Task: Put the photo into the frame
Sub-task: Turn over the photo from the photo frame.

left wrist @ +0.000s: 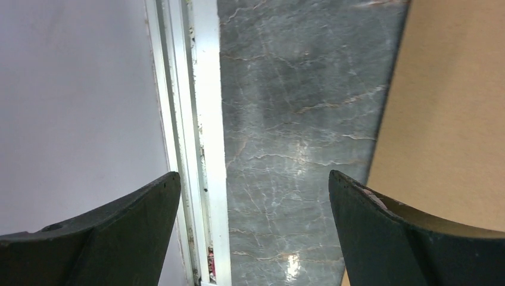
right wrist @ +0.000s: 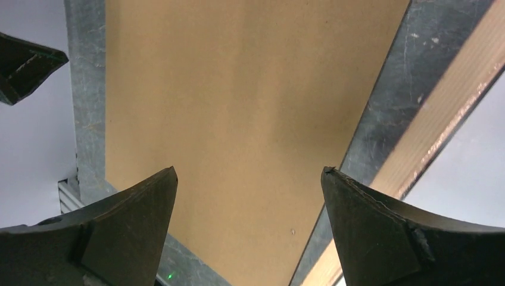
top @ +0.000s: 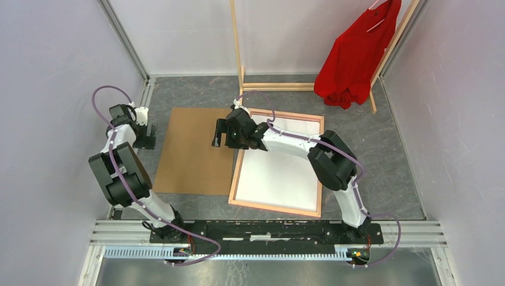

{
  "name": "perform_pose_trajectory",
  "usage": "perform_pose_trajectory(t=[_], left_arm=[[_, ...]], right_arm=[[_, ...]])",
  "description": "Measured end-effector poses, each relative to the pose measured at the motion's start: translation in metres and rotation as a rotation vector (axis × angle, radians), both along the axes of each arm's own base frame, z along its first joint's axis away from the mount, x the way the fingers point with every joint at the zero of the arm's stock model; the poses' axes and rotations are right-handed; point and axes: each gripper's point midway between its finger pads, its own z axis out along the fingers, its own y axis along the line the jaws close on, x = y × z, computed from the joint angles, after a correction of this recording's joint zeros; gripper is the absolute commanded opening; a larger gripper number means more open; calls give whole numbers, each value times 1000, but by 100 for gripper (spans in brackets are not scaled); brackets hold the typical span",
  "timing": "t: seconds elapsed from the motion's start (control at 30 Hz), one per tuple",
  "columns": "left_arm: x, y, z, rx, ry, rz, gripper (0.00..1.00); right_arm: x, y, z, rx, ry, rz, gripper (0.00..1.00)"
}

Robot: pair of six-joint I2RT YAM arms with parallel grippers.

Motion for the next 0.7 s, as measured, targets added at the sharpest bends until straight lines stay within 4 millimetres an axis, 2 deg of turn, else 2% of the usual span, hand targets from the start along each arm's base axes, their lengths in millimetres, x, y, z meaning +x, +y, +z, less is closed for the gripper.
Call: perform_pose_trajectory(t=[0.13,0.3,0.57,0.7], left_arm=[[0,8,-14,7,30,20,100],[-3,5,-38,-30,80,41,100],[6,5,-40,-31,32,55,100],[11,3,-40,-25,0,47,100]], right_arm=[[9,7,-18,-23,15,-15,98],[10,-5,-39,-98,47,-64,98],[15,-21,-43,-192,45,-126,98],[21,-17,-49,-219,50,-135,98]])
